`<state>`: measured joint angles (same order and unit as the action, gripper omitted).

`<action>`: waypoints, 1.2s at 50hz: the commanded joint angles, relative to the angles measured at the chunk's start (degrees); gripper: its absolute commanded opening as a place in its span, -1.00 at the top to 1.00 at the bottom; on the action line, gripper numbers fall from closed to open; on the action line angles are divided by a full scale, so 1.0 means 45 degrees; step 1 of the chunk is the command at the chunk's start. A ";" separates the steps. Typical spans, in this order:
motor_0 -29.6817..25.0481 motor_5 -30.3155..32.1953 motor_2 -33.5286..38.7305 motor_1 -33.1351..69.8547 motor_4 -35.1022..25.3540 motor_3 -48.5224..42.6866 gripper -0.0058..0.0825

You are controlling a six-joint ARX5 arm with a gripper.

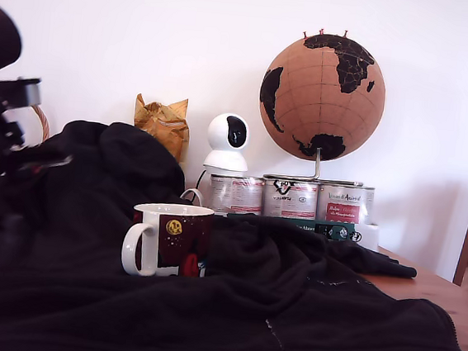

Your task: Pick the grey coffee capsule and place it inside the red coffee cup

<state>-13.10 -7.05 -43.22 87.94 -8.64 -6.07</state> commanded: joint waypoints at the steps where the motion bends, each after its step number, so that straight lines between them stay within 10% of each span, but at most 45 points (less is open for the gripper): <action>1: -0.0228 -0.0029 -0.0398 -0.0539 -0.0029 0.0029 0.78; 60: -0.4046 -0.0826 -0.2448 0.0321 -0.0661 0.0452 0.78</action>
<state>-31.05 -10.39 -55.29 89.25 -11.11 -4.71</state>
